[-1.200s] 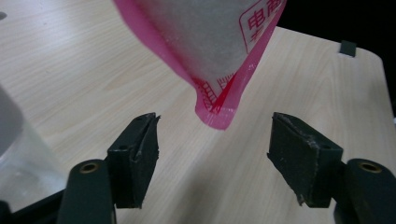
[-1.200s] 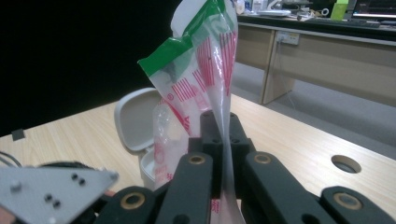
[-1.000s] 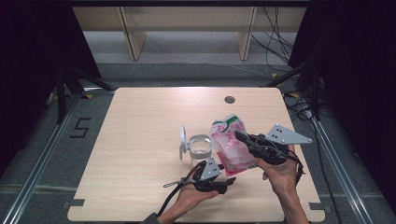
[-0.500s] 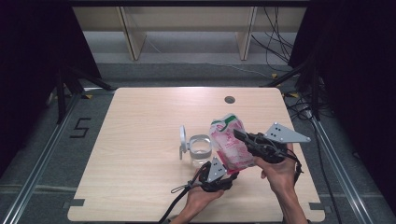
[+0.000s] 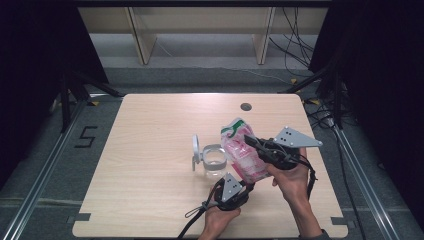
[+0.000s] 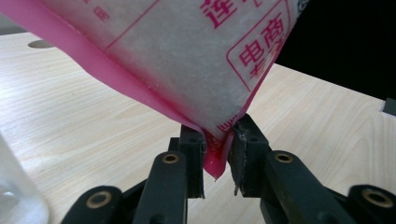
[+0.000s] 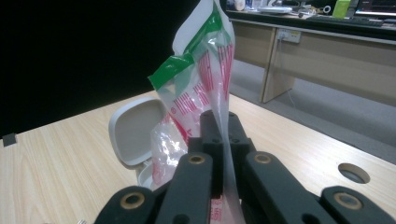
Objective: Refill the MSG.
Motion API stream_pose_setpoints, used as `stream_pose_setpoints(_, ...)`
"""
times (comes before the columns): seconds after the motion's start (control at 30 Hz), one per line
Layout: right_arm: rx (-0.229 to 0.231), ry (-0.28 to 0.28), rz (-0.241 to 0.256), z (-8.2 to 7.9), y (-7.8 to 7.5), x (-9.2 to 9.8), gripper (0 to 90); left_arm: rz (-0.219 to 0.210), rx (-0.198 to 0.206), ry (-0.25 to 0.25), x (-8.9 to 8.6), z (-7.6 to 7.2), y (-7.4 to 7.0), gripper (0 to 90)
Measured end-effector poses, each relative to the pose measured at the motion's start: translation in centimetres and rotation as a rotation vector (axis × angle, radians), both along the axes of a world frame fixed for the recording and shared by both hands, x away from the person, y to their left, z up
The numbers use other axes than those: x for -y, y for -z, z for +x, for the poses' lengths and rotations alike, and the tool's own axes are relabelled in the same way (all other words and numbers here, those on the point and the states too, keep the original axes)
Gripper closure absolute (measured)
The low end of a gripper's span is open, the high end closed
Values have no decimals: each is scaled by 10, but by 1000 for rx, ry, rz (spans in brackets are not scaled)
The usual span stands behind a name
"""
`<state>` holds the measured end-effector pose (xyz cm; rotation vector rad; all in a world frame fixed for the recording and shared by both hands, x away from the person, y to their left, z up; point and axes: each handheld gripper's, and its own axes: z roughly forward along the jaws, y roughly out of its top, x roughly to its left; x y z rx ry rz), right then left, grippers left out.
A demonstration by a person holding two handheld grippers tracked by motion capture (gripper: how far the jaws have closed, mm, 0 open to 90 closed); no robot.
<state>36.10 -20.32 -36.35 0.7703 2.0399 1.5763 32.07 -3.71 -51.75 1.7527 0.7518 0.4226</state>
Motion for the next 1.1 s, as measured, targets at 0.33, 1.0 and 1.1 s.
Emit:
stream_pose_setpoints(0.33, -34, -1, -2, 12, -7, -23, 900, -37, -27, -25, -10, 1, -7, 763)
stream_pose_setpoints(1.0, -24, 44, -62, 28, -2, -37, 900, -107, -60, -5, 2, 6, -8, 772)
stream_pose_setpoints(1.1, -34, 20, -58, 30, -2, -37, 900, -125, -61, -6, 4, 6, -8, 773)
